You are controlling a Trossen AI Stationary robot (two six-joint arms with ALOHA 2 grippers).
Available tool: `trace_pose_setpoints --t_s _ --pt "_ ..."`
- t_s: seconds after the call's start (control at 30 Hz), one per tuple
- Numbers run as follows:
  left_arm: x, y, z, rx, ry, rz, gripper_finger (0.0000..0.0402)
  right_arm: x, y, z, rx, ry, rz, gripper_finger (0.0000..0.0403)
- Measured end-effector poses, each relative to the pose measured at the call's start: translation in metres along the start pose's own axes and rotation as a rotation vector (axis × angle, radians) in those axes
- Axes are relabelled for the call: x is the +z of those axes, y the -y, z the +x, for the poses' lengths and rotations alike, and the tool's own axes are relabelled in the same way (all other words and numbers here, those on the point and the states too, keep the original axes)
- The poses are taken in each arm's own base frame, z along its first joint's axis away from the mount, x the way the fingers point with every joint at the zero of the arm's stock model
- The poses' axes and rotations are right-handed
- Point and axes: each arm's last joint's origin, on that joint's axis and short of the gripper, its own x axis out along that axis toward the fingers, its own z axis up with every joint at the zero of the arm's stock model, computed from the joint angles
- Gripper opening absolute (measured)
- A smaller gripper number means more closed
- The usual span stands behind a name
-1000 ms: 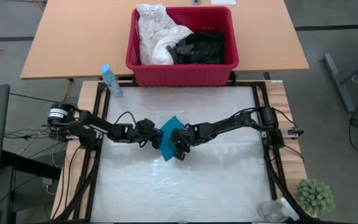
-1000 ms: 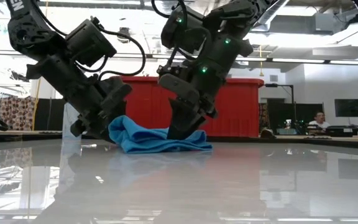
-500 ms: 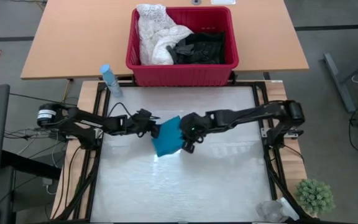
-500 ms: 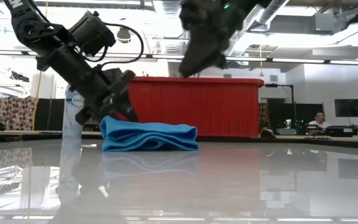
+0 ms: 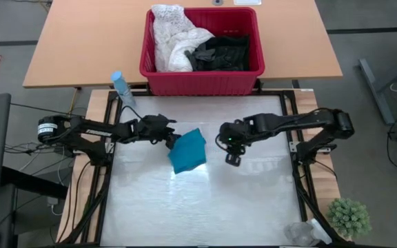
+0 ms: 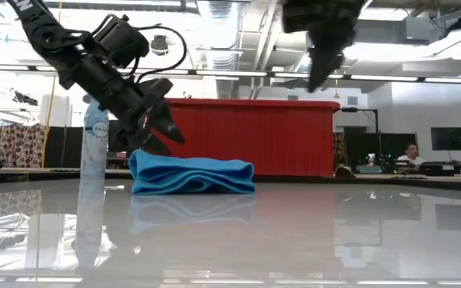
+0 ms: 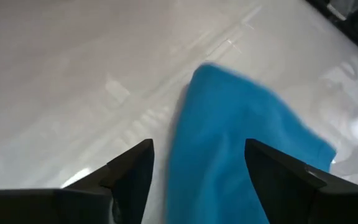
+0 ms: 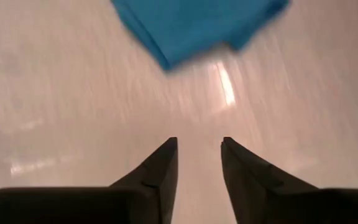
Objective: Fold laundry
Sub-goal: Fold the blue shorts
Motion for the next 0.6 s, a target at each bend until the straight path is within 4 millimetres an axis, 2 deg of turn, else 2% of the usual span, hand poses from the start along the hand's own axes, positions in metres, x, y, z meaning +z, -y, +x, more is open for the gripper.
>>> trace_pose_setpoints --t_s 0.13,0.27,0.43,0.6 --pt "0.015 0.006 0.005 0.028 0.001 0.031 0.026 -0.013 0.005 -0.017 -0.014 -0.042 0.012 0.0188" --pt "0.026 0.013 0.018 0.049 -0.089 0.054 0.0261 -0.02 0.008 -0.038 -0.009 0.012 0.103 0.0203" --pt "0.034 0.019 0.031 0.079 -0.171 0.203 0.0261 -0.032 0.008 -0.065 -0.05 0.119 0.212 0.0202" --pt "0.043 0.021 0.037 0.05 -0.213 0.3 0.0261 -0.042 0.005 -0.082 -0.103 0.215 0.334 0.0196"
